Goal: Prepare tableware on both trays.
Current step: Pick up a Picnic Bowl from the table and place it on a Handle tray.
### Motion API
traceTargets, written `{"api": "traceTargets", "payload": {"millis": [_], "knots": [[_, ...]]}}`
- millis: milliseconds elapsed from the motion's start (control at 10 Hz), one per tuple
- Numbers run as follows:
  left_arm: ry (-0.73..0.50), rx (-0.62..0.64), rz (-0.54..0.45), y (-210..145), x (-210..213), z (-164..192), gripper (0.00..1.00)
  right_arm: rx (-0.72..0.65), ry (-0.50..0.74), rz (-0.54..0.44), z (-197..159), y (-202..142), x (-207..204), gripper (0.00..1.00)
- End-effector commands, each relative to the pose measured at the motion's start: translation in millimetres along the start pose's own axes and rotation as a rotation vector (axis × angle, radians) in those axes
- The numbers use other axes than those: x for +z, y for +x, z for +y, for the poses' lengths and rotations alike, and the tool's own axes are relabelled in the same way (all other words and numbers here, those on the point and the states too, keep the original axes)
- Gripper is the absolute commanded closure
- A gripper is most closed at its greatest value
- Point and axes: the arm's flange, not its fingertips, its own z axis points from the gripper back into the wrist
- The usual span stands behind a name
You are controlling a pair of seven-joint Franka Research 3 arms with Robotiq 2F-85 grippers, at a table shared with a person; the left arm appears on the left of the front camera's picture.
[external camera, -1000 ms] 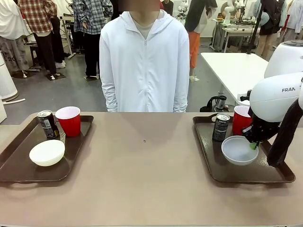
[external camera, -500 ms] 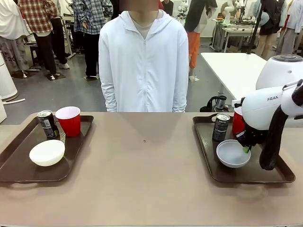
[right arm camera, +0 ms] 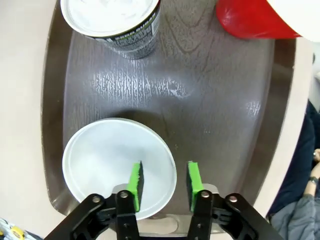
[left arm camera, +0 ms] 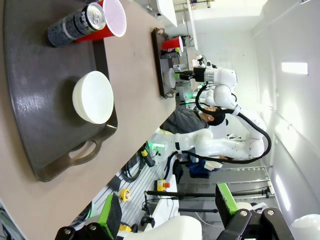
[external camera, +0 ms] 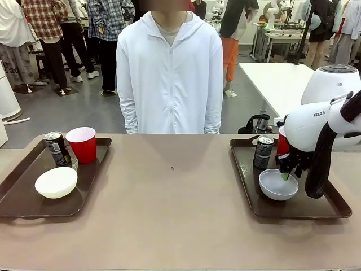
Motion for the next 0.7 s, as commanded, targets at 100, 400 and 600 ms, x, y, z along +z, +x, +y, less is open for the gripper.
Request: {"api": "traceTargets", "payload": {"millis": [100,400,600], "knots": [[0.018,0.009,0.003,-3,0,-2,0.0,-0.009,-0.008,0.041,3,-8,30,0.41],[0.018,0.009,0.003,-3,0,-2,0.0,-0.063,0.023,0.022,7,-34,87,0.11],[0.018,0.009,0.003,-3,0,-2,0.0,-0.067,0.043,0.0,6,-49,116,0.0]]}}
